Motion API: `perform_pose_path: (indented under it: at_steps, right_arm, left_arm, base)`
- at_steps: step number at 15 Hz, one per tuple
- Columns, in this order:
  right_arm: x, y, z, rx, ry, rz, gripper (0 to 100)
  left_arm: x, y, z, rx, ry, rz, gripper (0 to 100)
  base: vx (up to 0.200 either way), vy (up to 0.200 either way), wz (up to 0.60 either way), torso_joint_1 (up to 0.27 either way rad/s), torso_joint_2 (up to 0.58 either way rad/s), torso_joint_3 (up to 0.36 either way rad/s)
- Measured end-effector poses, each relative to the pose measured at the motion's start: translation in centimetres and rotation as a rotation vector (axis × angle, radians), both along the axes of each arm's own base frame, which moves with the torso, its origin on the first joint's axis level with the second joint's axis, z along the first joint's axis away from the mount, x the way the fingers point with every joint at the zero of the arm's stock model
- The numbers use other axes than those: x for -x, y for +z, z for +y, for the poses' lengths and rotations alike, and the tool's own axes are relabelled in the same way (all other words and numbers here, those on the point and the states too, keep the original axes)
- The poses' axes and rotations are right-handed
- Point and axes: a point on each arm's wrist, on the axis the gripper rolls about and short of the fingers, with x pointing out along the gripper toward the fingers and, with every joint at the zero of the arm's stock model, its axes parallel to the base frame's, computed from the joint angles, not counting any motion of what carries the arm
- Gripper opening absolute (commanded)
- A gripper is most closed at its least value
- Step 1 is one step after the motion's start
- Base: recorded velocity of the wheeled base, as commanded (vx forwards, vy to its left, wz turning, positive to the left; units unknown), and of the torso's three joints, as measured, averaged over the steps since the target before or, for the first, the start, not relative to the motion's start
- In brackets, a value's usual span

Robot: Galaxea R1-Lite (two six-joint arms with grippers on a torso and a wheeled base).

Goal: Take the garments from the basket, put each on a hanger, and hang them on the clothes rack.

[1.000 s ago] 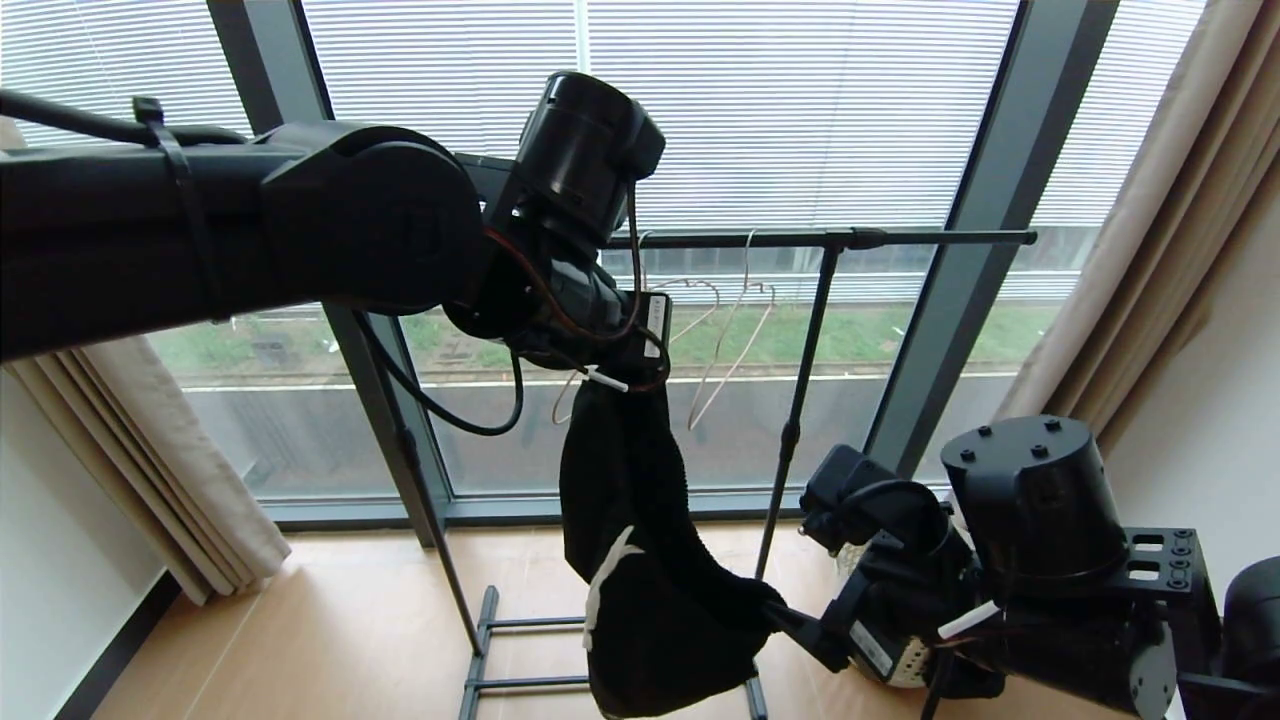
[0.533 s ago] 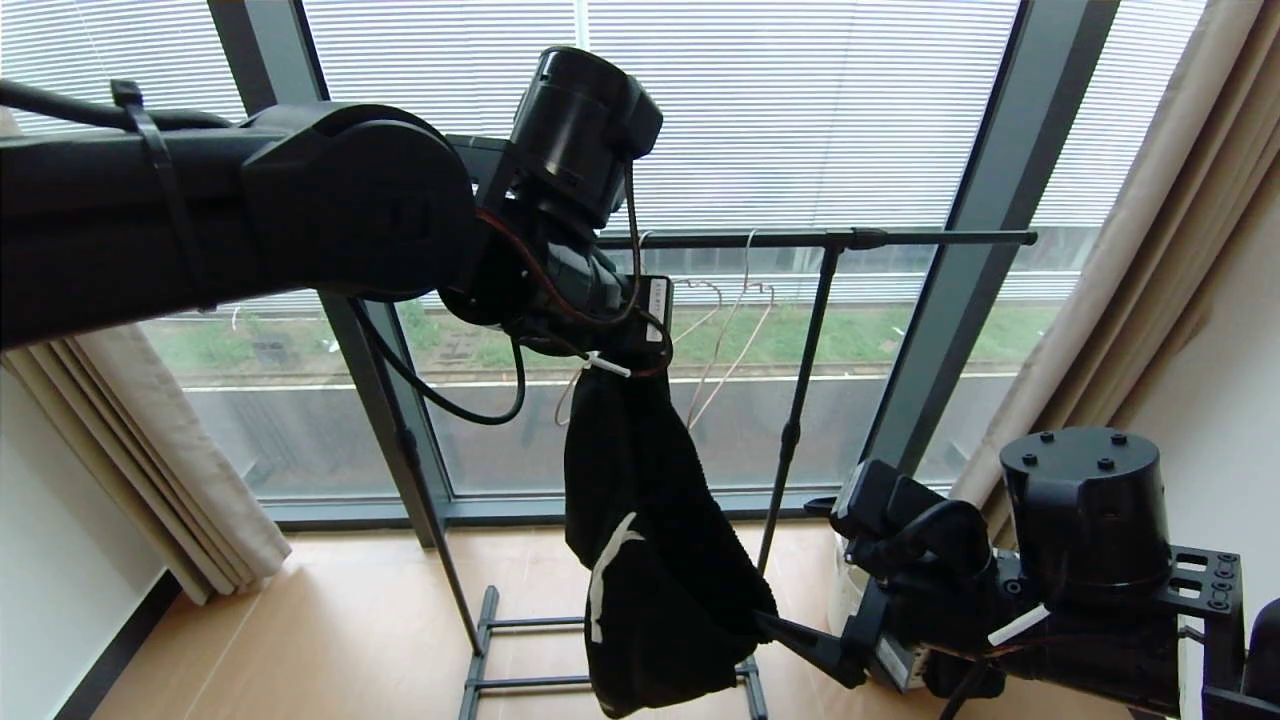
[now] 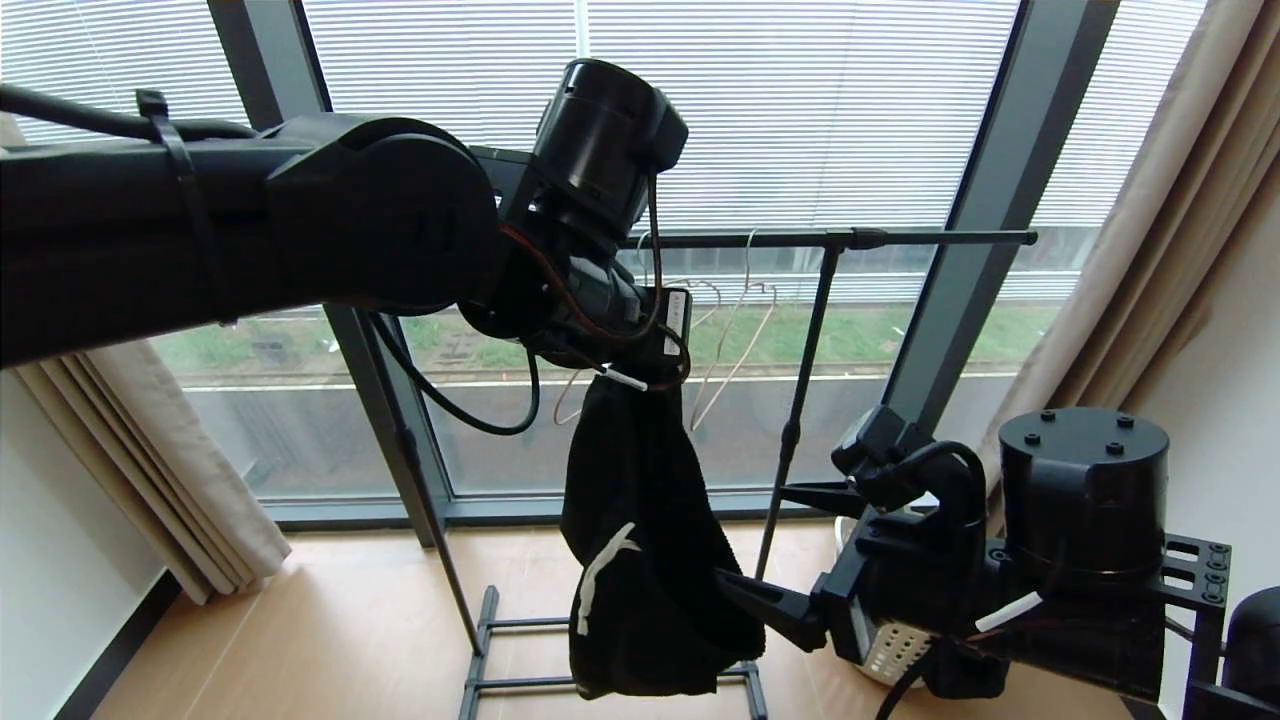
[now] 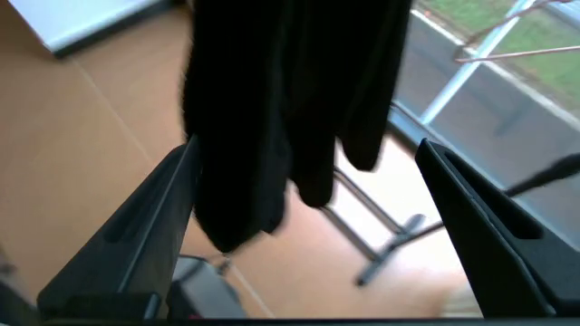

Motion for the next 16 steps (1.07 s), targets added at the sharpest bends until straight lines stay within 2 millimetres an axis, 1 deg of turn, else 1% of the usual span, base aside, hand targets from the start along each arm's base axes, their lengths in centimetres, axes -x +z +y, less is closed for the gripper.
perform_pose_path:
  at_steps: [2,5,7,12,15,16]
  right_arm:
    - [-0.1,-0.1,0.9,0.001,-0.012,0.000,100]
    - [-1.3,-0.9,1.7,0.051,-0.114,-0.014,100]
    - [-2.1,-1.4,1.4,0.076,-0.147,-0.006,100]
    - [-3.5,-2.5,0.4,0.139,-0.177,-0.011,100]
    - [-3.7,-2.9,0.1,0.153,-0.187,0.002,100]
    - [-3.8,-3.1,0.0,0.157,-0.188,0.006,0]
  left_arm:
    - [0.1,-0.1,-0.2,-0.002,-0.005,0.003,0]
    - [0.2,-0.1,-0.2,-0.002,-0.006,0.003,0]
    - [0.2,-0.1,-0.2,-0.003,-0.007,0.005,0]
    - [0.4,-0.3,0.0,-0.025,-0.007,0.028,0]
    - [0.6,-0.2,0.0,-0.030,-0.010,0.035,0]
    - [0.7,-0.2,0.0,-0.029,-0.012,0.035,0]
  base:
    - [0.000,0.000,0.00,0.000,0.00,0.000]
    - [0.000,0.000,0.00,0.000,0.00,0.000]
    - [0.000,0.000,0.00,0.000,0.00,0.000]
    - [0.000,0.000,0.00,0.000,0.00,0.000]
    - [0.000,0.000,0.00,0.000,0.00,0.000]
    - [0.000,0.000,0.00,0.000,0.00,0.000]
